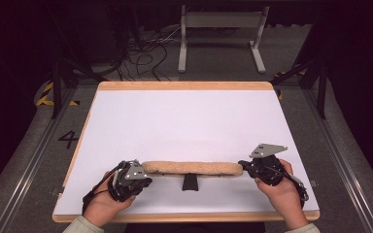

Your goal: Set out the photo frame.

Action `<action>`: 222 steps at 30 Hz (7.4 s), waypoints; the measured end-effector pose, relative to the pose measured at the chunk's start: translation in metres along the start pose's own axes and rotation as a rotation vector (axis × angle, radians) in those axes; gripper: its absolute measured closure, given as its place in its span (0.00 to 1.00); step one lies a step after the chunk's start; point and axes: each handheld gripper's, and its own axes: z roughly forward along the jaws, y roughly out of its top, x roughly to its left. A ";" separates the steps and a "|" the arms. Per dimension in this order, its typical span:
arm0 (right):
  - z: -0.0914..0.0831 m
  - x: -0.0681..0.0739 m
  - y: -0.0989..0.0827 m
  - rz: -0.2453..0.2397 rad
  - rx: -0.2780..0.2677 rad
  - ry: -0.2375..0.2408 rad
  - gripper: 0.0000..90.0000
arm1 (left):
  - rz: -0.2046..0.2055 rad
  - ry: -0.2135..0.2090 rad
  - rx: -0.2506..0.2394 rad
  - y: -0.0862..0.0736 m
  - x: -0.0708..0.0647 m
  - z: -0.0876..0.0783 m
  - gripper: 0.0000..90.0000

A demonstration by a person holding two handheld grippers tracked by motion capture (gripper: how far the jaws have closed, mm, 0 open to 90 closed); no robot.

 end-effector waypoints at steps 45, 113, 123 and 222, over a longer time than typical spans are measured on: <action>-0.007 0.058 -0.007 -0.149 0.045 0.118 1.00 | -0.254 0.120 -0.143 0.051 0.059 0.035 1.00; -0.004 0.033 -0.018 -0.065 0.003 0.075 1.00 | -0.200 -0.129 -0.130 0.047 -0.007 0.074 1.00; 0.000 0.038 -0.015 -0.083 0.005 0.085 1.00 | -0.267 -0.084 -0.140 0.041 0.009 0.070 1.00; 0.074 0.076 0.077 -0.162 -0.129 0.200 0.93 | -0.415 0.027 -0.311 -0.029 -0.006 -0.028 0.32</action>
